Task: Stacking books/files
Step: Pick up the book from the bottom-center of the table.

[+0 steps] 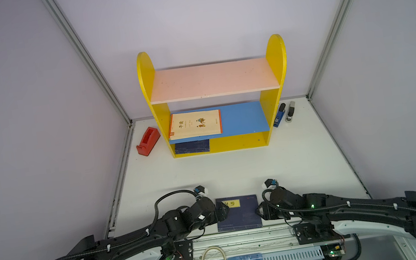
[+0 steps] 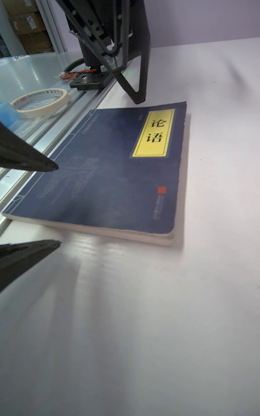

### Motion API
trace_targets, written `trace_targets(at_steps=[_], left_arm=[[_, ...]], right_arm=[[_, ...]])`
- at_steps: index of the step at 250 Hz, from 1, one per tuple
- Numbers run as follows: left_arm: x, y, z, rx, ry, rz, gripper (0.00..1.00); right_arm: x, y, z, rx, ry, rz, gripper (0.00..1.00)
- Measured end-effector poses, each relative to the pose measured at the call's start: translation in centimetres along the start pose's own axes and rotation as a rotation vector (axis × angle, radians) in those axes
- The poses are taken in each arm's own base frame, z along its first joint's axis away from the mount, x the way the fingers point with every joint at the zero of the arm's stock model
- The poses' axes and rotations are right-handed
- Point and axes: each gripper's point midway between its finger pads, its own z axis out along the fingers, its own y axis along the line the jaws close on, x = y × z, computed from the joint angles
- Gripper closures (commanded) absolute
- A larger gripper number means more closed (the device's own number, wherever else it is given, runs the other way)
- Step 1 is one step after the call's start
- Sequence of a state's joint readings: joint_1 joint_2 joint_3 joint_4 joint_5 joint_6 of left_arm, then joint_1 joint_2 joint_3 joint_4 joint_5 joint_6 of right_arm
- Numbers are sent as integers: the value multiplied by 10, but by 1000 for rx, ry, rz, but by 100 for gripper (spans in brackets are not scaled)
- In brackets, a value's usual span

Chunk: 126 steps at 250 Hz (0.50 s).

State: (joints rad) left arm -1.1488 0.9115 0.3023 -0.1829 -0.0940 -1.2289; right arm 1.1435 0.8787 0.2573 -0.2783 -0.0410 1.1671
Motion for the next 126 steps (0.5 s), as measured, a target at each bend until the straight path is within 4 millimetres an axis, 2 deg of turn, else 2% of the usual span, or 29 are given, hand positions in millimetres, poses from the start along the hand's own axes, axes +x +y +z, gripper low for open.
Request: trace_targets(at_steps=[40, 79, 126], left_arm=[[0, -5, 7, 24, -30, -13, 2], [4, -10, 11, 32, -61, 4, 2], [5, -16, 18, 39, -89, 21, 5]], right_arm=[[9, 4, 12, -5, -1, -5, 49], [5, 15, 22, -22, -53, -2, 50], [2, 22, 29, -34, -100, 8, 55]])
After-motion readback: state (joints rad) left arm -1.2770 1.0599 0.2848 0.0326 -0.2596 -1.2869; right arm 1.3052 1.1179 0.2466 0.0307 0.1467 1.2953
